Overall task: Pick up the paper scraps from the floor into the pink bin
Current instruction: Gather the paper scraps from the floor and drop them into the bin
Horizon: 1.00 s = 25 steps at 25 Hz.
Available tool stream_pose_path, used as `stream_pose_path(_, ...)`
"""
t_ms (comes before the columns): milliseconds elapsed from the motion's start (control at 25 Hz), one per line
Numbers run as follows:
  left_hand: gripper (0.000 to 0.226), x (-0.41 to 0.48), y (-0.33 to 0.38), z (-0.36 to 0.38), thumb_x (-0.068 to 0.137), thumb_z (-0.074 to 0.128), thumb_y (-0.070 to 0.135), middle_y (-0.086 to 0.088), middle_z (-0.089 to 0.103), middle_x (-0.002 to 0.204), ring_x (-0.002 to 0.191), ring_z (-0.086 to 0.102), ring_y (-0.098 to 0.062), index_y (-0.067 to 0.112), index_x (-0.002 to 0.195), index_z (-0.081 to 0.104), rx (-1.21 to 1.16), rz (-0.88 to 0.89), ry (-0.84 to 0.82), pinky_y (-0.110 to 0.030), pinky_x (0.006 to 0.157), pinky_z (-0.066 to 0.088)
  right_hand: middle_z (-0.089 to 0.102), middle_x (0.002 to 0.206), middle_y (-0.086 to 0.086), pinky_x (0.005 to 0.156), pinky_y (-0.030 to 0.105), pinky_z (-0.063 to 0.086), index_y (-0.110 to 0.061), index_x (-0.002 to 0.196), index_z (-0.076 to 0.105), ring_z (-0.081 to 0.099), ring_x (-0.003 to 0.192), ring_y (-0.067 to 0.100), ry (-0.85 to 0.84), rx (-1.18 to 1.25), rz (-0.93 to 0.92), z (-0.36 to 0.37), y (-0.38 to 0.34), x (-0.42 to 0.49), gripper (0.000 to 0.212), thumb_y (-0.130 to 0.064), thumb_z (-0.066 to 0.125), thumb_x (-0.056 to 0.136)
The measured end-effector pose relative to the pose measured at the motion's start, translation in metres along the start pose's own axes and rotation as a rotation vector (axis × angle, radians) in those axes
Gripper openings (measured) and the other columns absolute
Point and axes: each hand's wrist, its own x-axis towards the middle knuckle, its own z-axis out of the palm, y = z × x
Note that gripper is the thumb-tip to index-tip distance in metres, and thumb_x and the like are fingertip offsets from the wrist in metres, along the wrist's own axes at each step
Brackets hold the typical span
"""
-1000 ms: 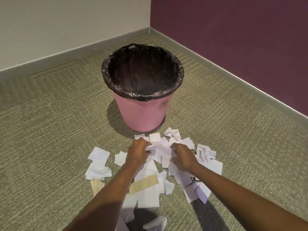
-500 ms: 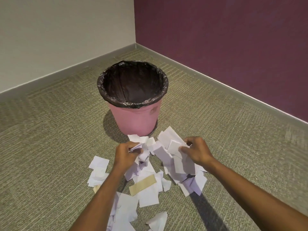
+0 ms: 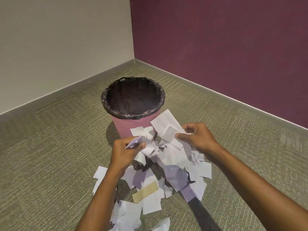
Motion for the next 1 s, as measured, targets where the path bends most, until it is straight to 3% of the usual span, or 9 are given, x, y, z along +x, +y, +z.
stream_pose_path(80, 0.021, 0.0, 0.019, -0.004, 0.073, 0.081, -0.001, -0.003, 0.078, 0.09, 0.08, 0.072, -0.011, 0.005, 0.093, 0.078, -0.015, 0.018, 0.048, -0.018, 0.064, 0.052, 0.069, 0.073, -0.001, 0.05, 0.019, 0.044, -0.015, 0.079, 0.072, 0.062, 0.061, 0.011, -0.013, 0.045, -0.012, -0.002, -0.017, -0.001, 0.007, -0.013, 0.077, 0.081)
stream_pose_path(200, 0.017, 0.001, 0.048, -0.011, 0.072, 0.081, 0.0, 0.0, 0.077, 0.078, 0.07, 0.071, -0.01, 0.014, 0.08, 0.079, -0.047, 0.051, 0.11, -0.022, 0.06, 0.053, 0.075, 0.087, 0.012, 0.052, 0.023, 0.05, -0.006, 0.091, 0.072, 0.071, 0.072, 0.023, -0.027, 0.105, -0.033, -0.004, -0.042, 0.005, 0.011, -0.013, 0.075, 0.083)
stream_pose_path(280, 0.02, 0.005, 0.067, -0.016, 0.071, 0.082, 0.0, -0.004, 0.077, 0.079, 0.073, 0.071, -0.017, 0.02, 0.073, 0.079, -0.075, 0.076, 0.137, -0.03, 0.063, 0.056, 0.076, 0.09, 0.01, 0.056, 0.025, 0.054, -0.005, 0.095, 0.07, 0.073, 0.077, 0.025, -0.024, 0.156, -0.033, -0.004, -0.058, 0.014, 0.013, -0.013, 0.073, 0.084)
stream_pose_path(400, 0.022, 0.019, 0.092, -0.022, 0.07, 0.081, -0.002, 0.001, 0.077, 0.075, 0.071, 0.072, -0.016, 0.02, 0.072, 0.078, -0.127, 0.102, 0.175, -0.028, 0.061, 0.058, 0.076, 0.091, 0.009, 0.061, 0.031, 0.058, -0.004, 0.096, 0.069, 0.074, 0.079, 0.023, -0.022, 0.233, -0.038, -0.002, -0.079, 0.034, 0.015, -0.012, 0.072, 0.085)
stream_pose_path(560, 0.017, 0.064, 0.111, -0.026, 0.072, 0.082, 0.003, 0.002, 0.076, 0.073, 0.071, 0.073, -0.018, 0.019, 0.072, 0.075, -0.085, 0.097, 0.249, -0.035, 0.067, 0.059, 0.076, 0.092, 0.01, 0.063, 0.036, 0.061, -0.004, 0.09, 0.068, 0.074, 0.079, 0.024, 0.017, 0.288, 0.019, 0.01, -0.093, 0.07, 0.009, -0.01, 0.072, 0.085)
stream_pose_path(680, 0.017, 0.103, 0.113, -0.025, 0.073, 0.082, 0.005, 0.003, 0.072, 0.076, 0.064, 0.07, -0.012, 0.008, 0.088, 0.074, -0.001, 0.013, 0.315, -0.032, 0.066, 0.06, 0.074, 0.096, 0.014, 0.055, 0.032, 0.06, 0.001, 0.099, 0.065, 0.074, 0.078, 0.024, -0.014, 0.267, 0.102, 0.025, -0.098, 0.094, 0.016, -0.006, 0.071, 0.085)
stream_pose_path(840, 0.028, 0.139, 0.108, -0.027, 0.071, 0.085, 0.008, -0.009, 0.073, 0.095, 0.081, 0.072, -0.025, 0.004, 0.095, 0.071, 0.146, -0.118, 0.224, -0.039, 0.072, 0.061, 0.072, 0.097, 0.017, 0.055, 0.033, 0.062, 0.009, 0.109, 0.06, 0.074, 0.072, 0.024, -0.079, 0.24, 0.162, 0.042, -0.104, 0.116, 0.025, -0.003, 0.067, 0.088)
stream_pose_path(1000, 0.043, 0.152, 0.102, -0.029, 0.073, 0.085, 0.024, -0.009, 0.071, 0.106, 0.095, 0.069, -0.025, 0.008, 0.109, 0.068, 0.241, -0.11, 0.188, -0.039, 0.078, 0.06, 0.058, 0.104, 0.02, 0.069, 0.035, 0.063, 0.007, 0.112, 0.055, 0.072, 0.072, 0.029, -0.073, 0.308, 0.195, 0.05, -0.107, 0.132, 0.027, -0.008, 0.064, 0.091)
